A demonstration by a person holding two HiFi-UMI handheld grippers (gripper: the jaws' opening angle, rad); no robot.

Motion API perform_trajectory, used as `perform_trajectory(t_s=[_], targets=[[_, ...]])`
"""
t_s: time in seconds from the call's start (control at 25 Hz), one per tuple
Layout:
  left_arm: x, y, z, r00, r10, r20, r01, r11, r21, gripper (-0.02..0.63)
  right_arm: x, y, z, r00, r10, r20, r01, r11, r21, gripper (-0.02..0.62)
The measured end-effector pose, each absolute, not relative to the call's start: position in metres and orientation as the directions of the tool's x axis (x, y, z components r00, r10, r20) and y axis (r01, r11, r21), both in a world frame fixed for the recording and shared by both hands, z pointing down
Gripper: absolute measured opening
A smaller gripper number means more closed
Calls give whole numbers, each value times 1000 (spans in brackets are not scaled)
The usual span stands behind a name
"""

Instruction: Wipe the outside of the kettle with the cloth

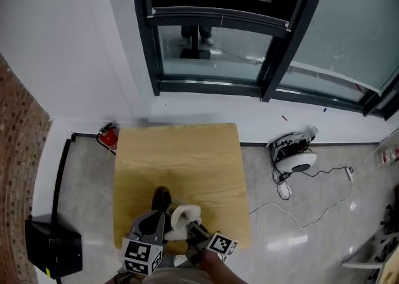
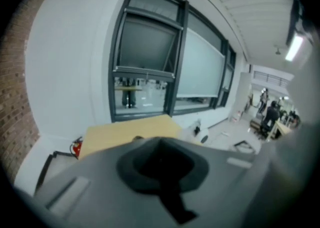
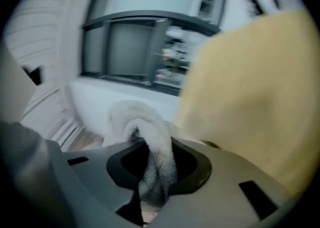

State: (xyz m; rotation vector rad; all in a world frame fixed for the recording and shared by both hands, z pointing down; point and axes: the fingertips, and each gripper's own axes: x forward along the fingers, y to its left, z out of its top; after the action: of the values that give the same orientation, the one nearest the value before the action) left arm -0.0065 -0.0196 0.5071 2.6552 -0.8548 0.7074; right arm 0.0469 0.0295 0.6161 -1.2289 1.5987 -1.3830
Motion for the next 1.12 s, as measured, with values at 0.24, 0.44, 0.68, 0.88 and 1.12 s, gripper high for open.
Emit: perform_trajectory(t_s=[0.24,0.44,0.68,0.88,1.12], targets=[[0,-8,510,696,-475,539,-516,-853,-86,-11,35,28,569,-366,-930,-42,-239,137,-961,94],[1,-5,513,704,-428,567,-486,-872,-56,-11,57,50,687,-351,-863,363,-132,-339,-932,92],[-1,-6,520,737,-129,664,-324,-929,178,-3,-59,125,611,-920,-354,166,-175,-5,-984,92],[1,-7,523,736,-54,675,-314,-910,270,-3,-128,105,611,-959,-247,142,-149,9,-989,92],[9,-9,517,778,-98,621,-361,-878,314,-3,-91,86,607,-849,-527,44,12,-102,-995,92]])
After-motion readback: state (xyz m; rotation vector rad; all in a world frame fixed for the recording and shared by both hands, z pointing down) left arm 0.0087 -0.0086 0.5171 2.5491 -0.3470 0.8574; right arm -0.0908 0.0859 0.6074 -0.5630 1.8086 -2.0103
